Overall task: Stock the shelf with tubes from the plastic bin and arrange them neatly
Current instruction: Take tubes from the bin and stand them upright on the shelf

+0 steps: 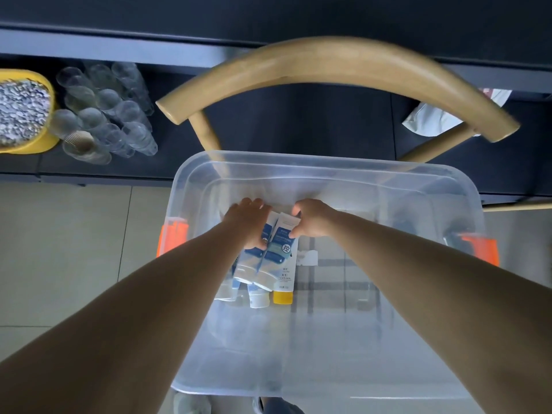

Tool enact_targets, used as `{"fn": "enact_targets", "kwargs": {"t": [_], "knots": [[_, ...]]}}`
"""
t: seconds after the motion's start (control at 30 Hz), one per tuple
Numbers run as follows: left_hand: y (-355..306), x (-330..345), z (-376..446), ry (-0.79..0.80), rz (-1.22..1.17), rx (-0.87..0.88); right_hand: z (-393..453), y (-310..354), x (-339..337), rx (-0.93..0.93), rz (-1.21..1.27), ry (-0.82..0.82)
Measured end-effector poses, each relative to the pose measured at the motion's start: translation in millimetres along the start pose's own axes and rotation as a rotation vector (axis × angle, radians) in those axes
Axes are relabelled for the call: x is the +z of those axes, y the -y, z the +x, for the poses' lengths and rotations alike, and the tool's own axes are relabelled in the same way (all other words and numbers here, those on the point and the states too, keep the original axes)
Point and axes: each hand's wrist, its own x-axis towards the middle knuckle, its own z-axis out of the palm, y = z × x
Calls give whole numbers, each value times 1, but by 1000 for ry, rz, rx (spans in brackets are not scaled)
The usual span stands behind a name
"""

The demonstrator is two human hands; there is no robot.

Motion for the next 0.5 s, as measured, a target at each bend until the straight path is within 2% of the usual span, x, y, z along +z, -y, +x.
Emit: {"fn": "enact_targets", "kwargs": {"t": [0.3,0.5], "knots": [[-6,-1,-5,126,39,2,-8,-1,-3,117,252,4],[-3,-3,-14,87,47,-29,-11,-2,7,95,359,24]]}}
